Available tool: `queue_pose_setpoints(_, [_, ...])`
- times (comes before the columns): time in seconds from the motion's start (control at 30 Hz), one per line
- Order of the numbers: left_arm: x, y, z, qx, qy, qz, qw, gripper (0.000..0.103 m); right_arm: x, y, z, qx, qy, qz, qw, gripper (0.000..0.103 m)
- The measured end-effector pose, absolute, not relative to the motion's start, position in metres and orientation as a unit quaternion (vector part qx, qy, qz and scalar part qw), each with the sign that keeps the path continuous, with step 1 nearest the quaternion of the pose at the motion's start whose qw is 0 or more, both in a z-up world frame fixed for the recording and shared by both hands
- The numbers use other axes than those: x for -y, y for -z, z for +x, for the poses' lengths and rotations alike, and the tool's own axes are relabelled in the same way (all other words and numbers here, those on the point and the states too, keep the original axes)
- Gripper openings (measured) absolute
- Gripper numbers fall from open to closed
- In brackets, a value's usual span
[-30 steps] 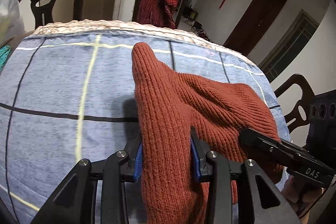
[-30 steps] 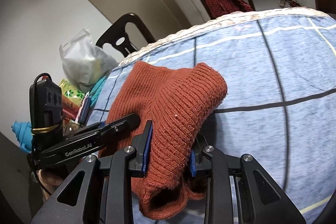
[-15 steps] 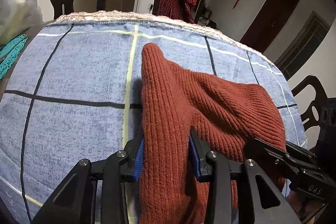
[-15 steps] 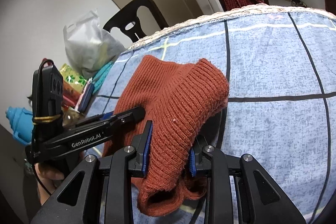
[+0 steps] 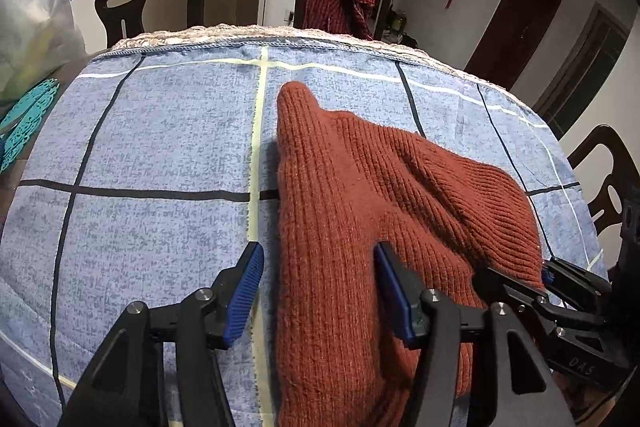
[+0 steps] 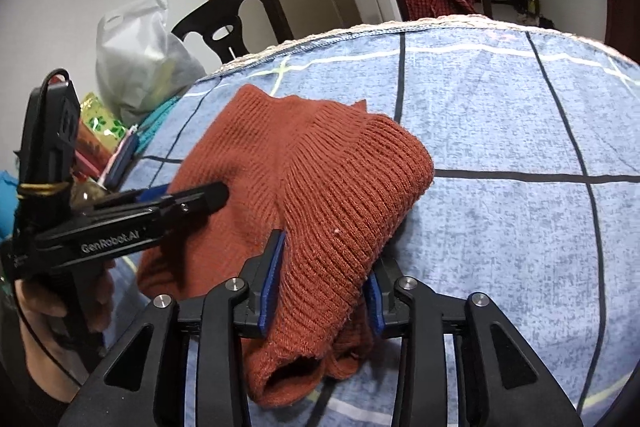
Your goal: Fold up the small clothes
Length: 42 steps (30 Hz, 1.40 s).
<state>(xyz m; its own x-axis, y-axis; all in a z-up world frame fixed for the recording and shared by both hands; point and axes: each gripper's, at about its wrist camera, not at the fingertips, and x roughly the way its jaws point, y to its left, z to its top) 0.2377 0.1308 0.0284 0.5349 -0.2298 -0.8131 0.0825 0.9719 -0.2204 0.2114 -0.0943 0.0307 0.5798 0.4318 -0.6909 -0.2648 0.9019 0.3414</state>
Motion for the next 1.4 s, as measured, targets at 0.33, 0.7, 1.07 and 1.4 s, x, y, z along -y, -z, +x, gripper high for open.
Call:
queue_pose_setpoints(0.33, [-0.142,-0.033,0.216,-0.464,0.050,-0.081,0.881,0.072,0.088,-0.047,0.180,-0.366,-0.145,0.024,0.919,0.046])
queue_pose_setpoints(0.7, [-0.139,-0.042,0.173,-0.426,0.019,-0.046,0.903,0.072,0.091,-0.044,0.153,-0.348,-0.117,-0.006,0.930,0.046])
queue_pose_setpoints(1.07, [-0.113,-0.033,0.115,-0.421,-0.006,-0.023,0.907,0.072,0.088,-0.044,0.104,-0.347,-0.119,0.006,0.930,0.046])
queue_pose_setpoints(1.4, [-0.101,-0.012,0.097,-0.438,-0.013,-0.018,0.899,0.072,0.086,-0.023,0.090,-0.386,-0.098,-0.009,0.917,0.046])
